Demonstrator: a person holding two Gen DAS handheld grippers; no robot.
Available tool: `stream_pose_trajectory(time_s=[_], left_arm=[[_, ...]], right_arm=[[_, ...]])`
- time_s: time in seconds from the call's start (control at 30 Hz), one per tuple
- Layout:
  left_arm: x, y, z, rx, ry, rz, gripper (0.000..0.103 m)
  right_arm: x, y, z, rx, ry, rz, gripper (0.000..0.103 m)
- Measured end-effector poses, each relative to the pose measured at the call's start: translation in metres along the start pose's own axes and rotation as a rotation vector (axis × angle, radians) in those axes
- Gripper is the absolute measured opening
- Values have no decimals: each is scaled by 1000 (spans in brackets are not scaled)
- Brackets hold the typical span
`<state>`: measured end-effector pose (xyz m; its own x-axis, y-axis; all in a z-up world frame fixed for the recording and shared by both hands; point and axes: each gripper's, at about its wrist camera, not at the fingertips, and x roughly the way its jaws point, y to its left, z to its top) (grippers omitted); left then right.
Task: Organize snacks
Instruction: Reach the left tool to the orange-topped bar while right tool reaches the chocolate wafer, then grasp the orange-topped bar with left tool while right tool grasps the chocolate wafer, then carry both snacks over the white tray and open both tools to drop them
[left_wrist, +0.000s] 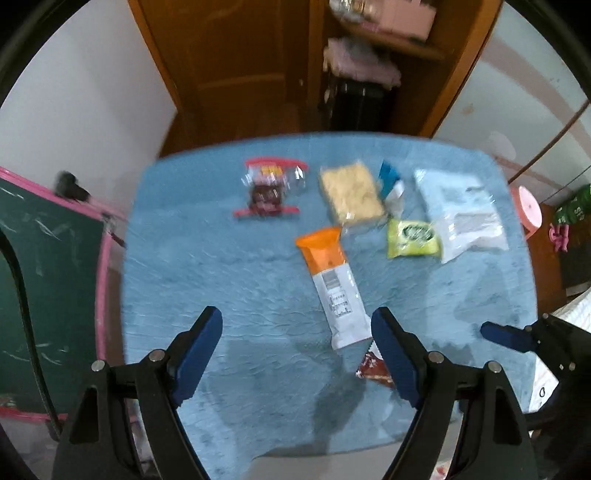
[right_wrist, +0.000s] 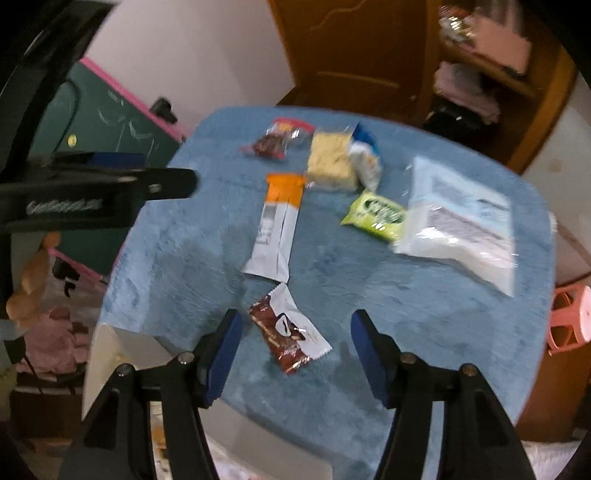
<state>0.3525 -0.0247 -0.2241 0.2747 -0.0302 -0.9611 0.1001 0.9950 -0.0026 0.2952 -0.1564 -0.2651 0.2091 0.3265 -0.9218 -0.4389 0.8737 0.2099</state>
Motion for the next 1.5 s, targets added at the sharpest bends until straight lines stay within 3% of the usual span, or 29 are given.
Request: stream_pose_trajectory(time_s=[0.17,0.4,0.47,0.53,0.57,0.87,1.07,1.13,1.17,1.23,1.27,1.4,1.5], left_arm=[[57,-6,-4,61,87,46,82],[89,8,-5,28,140,31,82],[94,7,-4,29,145,26,82],[96,4,-3,39,143,25,82],[96,3,-2,45,139,24,82],[115,-23,10,56,156,-4,82],[143,-45,13,48,232,6,82],[144,-48,11,24,212,10,84],[144,-48,11,17,211,4,79],[135,-51,6,29,185,-6,48],[130,-53,4,47,179,-8,42],[97,-55,-9,89,132,-1,39],[48,-57,-26,112,72,-55,39]], right_arm=[[49,13,-11,-174,67,14,62],[86,35,-19,-322,141,-35,62],[95,34,-19,-327,177,-69,52],[91,32,-20,-341,159,-75,39],[88,30,-22,-342,151,-82,38],[33,-38,-41,-50,43,-118,35],[11,-53,-48,76,-6,-111,34],[6,-51,-55,75,-14,-116,32],[4,-49,-57,73,-15,-119,32],[1,-44,-59,76,-16,-106,26],[-2,-44,-58,80,-18,-95,26],[-19,-31,-63,89,-64,-64,25],[-40,-20,-71,103,-111,-46,24]])
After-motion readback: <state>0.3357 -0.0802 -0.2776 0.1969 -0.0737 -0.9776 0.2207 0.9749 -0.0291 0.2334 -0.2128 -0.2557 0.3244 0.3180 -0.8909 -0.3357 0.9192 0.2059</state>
